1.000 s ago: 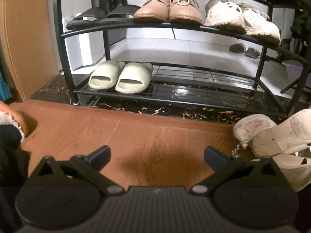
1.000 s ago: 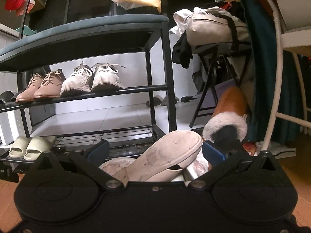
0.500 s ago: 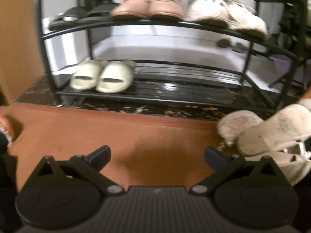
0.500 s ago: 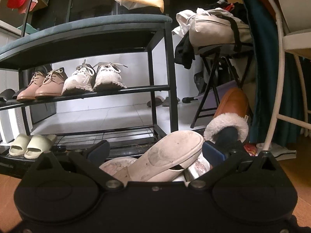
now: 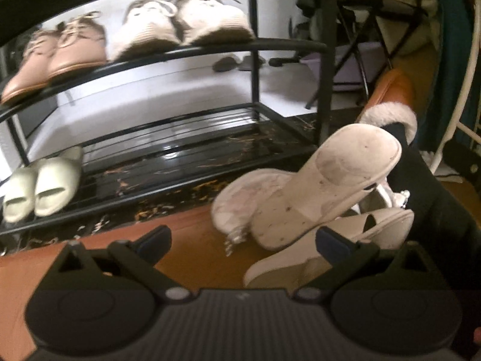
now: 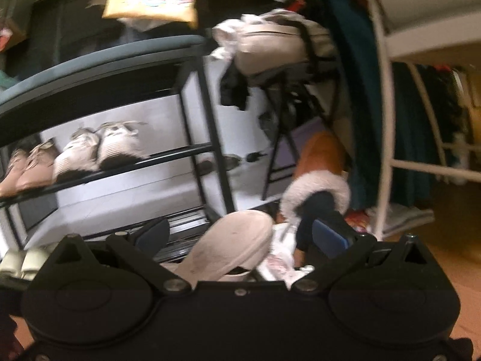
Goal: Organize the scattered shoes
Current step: 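Move the left gripper to the dirty white slippers beside the rack, then grasp a dirty white slipper by its strap with the left gripper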
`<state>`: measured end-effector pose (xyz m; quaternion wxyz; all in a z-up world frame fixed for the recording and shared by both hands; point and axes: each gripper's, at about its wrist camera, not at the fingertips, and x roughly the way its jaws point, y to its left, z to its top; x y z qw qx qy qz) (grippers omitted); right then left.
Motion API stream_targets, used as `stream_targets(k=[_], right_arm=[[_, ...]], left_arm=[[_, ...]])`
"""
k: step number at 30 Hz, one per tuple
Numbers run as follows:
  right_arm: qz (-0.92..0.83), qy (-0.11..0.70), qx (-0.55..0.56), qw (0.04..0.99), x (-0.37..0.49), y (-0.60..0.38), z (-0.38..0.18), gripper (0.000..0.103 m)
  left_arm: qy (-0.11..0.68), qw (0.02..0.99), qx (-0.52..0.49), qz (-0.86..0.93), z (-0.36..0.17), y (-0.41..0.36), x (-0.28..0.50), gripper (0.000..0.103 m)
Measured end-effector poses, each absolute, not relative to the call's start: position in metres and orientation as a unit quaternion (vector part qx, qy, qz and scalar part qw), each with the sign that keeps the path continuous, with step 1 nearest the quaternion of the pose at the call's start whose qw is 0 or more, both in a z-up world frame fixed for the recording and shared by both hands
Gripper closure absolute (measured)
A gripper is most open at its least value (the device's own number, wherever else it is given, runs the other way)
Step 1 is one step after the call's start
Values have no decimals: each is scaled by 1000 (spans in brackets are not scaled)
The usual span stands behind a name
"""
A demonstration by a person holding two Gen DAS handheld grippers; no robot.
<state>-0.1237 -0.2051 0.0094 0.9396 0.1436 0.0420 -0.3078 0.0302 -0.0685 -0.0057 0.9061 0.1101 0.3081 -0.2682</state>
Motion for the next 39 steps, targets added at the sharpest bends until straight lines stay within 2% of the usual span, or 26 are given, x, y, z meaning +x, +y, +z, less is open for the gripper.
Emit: stream_targets(k=[6, 10, 19, 25, 33, 39], right_arm=[[-358, 5, 200, 912, -140, -239, 9, 0], [-373, 26, 233, 897, -139, -254, 3, 0], [-391, 17, 233, 890, -138, -262, 1, 0], [-391, 21, 237, 889, -135, -266, -3, 0], [-391, 25, 243, 887, -132, -272, -8, 0], [-389, 28, 247, 887, -135, -267, -2, 0]], left_arm=[[309, 892, 133, -303, -23, -95, 35, 1], [294, 887, 152, -321, -24, -115, 45, 1], [304, 871, 170, -345, -41, -149, 62, 1], [253, 868, 233, -358, -51, -181, 45, 1], [294, 870, 170, -356, -52, -208, 61, 1], [283, 875, 205, -335, -61, -223, 58, 1]])
